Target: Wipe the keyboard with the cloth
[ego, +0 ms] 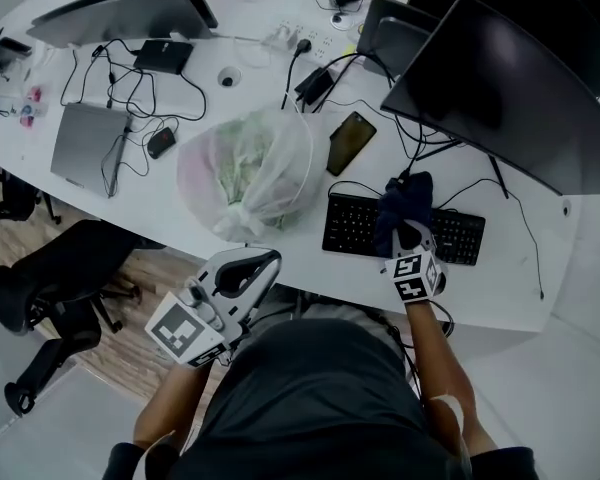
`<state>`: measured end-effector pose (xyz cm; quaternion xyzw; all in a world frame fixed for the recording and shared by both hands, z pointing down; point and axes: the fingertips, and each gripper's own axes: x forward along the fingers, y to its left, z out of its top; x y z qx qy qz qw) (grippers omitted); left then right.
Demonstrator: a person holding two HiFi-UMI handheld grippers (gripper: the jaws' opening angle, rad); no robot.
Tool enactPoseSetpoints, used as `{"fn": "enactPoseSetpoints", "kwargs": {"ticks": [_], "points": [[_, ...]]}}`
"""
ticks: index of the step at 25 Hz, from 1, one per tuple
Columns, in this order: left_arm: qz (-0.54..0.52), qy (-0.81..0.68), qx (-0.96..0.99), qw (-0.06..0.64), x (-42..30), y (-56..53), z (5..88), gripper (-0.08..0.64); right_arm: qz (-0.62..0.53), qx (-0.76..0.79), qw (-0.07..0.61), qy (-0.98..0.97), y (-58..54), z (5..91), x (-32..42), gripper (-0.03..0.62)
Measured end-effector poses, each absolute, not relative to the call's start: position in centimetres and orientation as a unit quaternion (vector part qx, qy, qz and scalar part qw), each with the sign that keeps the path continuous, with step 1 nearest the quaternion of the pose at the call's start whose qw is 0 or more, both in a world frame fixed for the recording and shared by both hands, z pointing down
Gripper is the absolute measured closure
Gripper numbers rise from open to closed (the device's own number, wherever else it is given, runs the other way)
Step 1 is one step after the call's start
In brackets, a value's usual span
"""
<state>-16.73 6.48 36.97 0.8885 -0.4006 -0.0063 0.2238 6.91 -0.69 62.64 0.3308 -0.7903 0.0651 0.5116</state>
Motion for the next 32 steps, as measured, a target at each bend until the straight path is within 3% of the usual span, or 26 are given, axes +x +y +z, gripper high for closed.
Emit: {"fn": "enactPoseSetpoints", "kwargs": {"ticks": [4,10,12,17,19,26,32], "points": [[-0.011,-0.389,0.892,0.228,-15.6,5.8,36.1,0.557,0.016,0.237,0.48,-0.844,-0.6,63.5,-1.5,0.552],[-0.003,-0.406,0.886,0.222,-17.6,6.2,37.0,0.557,0.047,0.34,0.545,-0.765,-2.5,63.1,9.2,0.552],[-0.006,-0.41,0.883,0.229,-18.0,6.2,37.5,0.557,0.05,0.358,0.546,-0.756,-2.8,62.6,9.7,0.552],[-0.008,-0.389,0.89,0.238,-16.6,5.8,36.9,0.557,0.019,0.247,0.482,-0.84,-1.8,63.3,-3.3,0.552],[-0.006,-0.387,0.892,0.236,-16.4,5.8,36.7,0.557,0.021,0.225,0.477,-0.849,-1.9,63.8,-4.7,0.552],[-0.017,-0.399,0.888,0.228,-18.2,6.0,37.4,0.557,0.044,0.363,0.551,-0.75,-3.8,62.8,9.7,0.552],[0.001,-0.384,0.889,0.25,-16.8,5.9,37.6,0.557,-0.015,0.215,0.478,-0.852,-0.8,63.6,-7.5,0.552]]}}
